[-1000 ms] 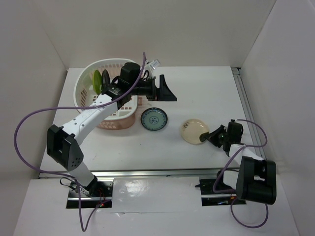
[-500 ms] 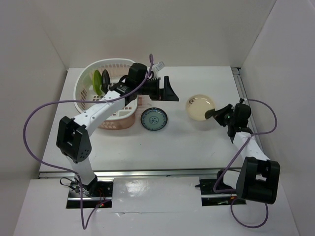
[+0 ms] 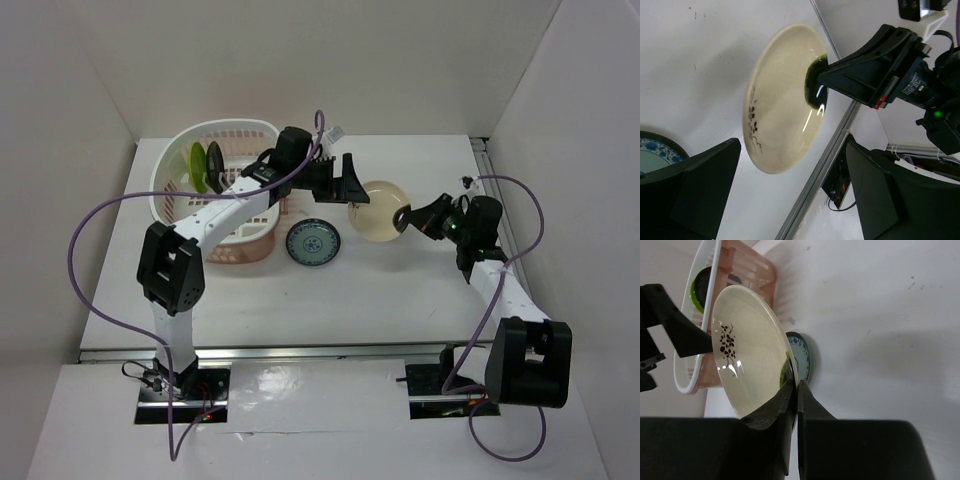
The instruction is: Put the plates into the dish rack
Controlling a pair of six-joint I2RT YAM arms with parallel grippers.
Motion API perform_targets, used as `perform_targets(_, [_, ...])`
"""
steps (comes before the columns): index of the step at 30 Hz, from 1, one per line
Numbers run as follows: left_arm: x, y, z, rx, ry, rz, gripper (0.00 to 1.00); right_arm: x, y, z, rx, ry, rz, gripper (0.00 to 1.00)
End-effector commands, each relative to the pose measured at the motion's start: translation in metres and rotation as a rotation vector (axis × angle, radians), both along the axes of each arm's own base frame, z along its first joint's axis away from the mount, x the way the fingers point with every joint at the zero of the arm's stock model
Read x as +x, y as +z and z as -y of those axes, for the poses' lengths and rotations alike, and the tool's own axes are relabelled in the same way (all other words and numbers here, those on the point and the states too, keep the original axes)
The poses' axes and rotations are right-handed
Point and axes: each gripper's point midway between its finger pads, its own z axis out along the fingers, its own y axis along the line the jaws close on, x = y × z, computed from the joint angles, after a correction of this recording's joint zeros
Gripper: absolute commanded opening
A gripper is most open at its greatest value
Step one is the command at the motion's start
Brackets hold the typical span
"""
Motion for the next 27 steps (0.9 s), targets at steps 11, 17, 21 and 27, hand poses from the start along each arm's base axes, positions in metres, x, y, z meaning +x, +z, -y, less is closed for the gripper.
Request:
perform_targets(11, [0.009,-0.006,0.010,-0.003,-0.034,0.023,0.90,0.013,0.066,-0.025,-0.027,0.165,0.248,0.00])
perform_targets(17, [0.013,0.007,0.014,-0.024,-0.042,0.049,0.00,0.021,0.063,-0.031,-0.015,0.181,0.234,0.00])
perform_targets(21, [0.014,0.020,0.013,-0.033,-0.034,0.073,0.00,0.031,0.060,-0.035,-0.038,0.183,0.219,0.30])
perform_targets(27, [0.032,0.078,-0.025,0.054,0.125,0.261,0.00,0.068,0.039,-0.029,-0.071,0.136,0.152,1.00])
